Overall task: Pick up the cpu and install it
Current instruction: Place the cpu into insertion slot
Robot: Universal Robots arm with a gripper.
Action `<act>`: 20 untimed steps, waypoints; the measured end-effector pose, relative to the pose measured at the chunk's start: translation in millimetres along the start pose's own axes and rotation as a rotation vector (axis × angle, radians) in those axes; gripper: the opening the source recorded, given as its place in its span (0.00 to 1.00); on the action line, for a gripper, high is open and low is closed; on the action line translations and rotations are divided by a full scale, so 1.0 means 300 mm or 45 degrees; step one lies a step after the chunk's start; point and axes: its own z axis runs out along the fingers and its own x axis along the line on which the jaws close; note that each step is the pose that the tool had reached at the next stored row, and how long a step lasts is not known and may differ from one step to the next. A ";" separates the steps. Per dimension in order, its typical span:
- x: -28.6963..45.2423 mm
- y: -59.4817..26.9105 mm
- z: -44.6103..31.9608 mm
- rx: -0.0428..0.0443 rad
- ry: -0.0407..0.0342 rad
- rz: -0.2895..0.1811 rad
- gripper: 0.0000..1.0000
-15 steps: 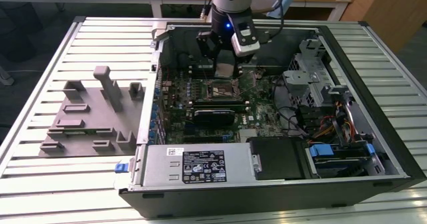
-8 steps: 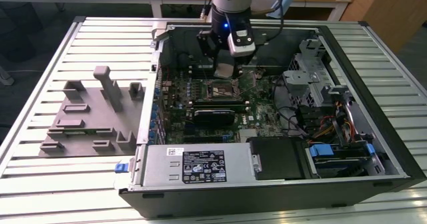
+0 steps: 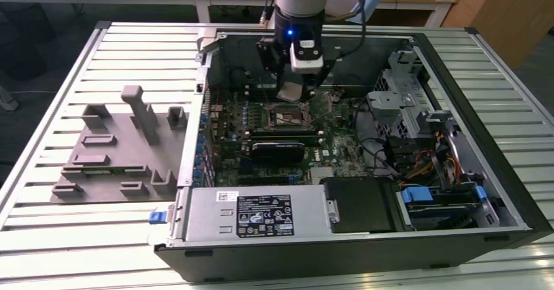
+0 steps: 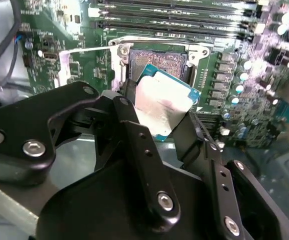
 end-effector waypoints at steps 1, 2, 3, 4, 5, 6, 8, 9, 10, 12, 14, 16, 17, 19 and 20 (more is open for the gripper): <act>0.000 0.000 0.000 0.000 -0.0006 0.023 0.54; 0.000 0.000 0.001 0.001 -0.0013 0.045 0.54; 0.000 0.000 0.001 0.001 -0.0020 0.067 0.54; 0.000 0.000 0.001 0.001 -0.0026 0.092 0.54; 0.000 0.000 0.001 0.002 -0.0033 0.115 0.54; 0.000 0.000 0.002 0.002 -0.0039 0.138 0.54; 0.000 0.000 0.003 0.003 -0.0052 0.184 0.54; 0.000 0.000 0.003 0.003 -0.0059 0.207 0.54; 0.000 0.000 0.003 0.004 -0.0066 0.231 0.54; 0.000 0.000 0.004 0.004 -0.0079 0.276 0.54; 0.000 0.000 0.005 0.005 -0.0092 0.322 0.54; 0.000 0.000 0.005 0.006 -0.0105 0.368 0.54; 0.000 0.000 0.006 0.006 -0.0112 0.392 0.54; 0.000 0.000 0.007 0.007 -0.0126 0.439 0.54; 0.000 0.000 0.007 0.007 -0.0131 0.462 0.54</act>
